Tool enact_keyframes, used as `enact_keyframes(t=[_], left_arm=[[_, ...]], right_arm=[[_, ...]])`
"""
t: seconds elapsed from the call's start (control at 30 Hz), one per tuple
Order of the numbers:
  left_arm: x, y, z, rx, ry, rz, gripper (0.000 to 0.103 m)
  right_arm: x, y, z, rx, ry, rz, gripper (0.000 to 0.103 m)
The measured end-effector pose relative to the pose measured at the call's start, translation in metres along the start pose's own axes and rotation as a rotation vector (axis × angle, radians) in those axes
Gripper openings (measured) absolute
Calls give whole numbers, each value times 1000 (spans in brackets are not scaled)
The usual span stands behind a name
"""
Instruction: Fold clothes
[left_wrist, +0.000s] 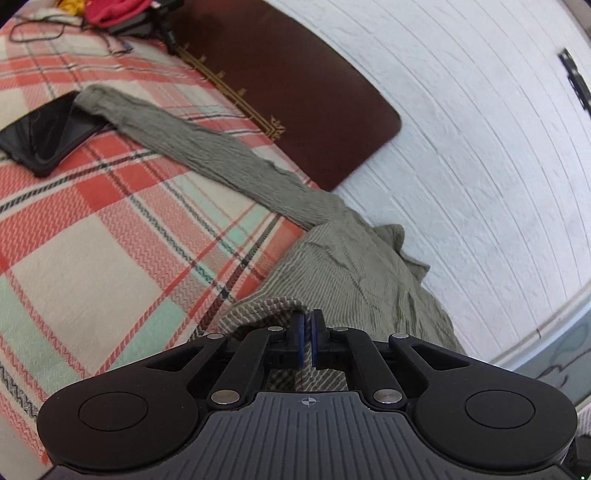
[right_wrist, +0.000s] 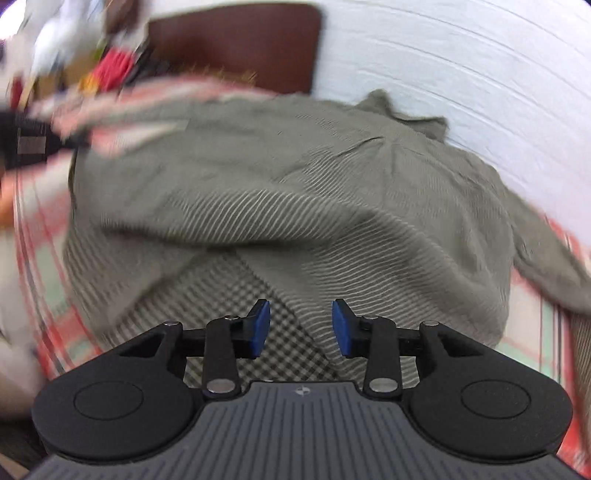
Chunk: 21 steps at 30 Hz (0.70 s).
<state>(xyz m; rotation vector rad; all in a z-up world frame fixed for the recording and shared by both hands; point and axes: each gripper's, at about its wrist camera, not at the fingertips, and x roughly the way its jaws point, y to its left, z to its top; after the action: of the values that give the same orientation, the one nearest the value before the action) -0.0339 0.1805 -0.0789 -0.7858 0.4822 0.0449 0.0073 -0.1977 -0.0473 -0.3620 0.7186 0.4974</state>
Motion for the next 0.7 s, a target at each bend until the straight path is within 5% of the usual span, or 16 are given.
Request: enact_keyframes(t=[0.1, 0.13, 0.17, 0.53, 0.7], left_arm=[[-3, -3, 0, 11, 8, -6, 7], [-5, -2, 1, 1, 9, -11, 7], [-7, -1, 3, -10, 10, -17, 7], [-18, 8, 10, -52, 23, -22, 7], [-12, 21, 0, -67, 83, 7, 6]], right_arm=[[13, 9, -2, -105, 27, -47, 35], [15, 9, -1, -114, 41, -58, 5], [8, 5, 1, -88, 27, -49, 1], [-106, -66, -9, 316, -177, 90, 2], [-94, -80, -30, 430, -108, 104, 2]])
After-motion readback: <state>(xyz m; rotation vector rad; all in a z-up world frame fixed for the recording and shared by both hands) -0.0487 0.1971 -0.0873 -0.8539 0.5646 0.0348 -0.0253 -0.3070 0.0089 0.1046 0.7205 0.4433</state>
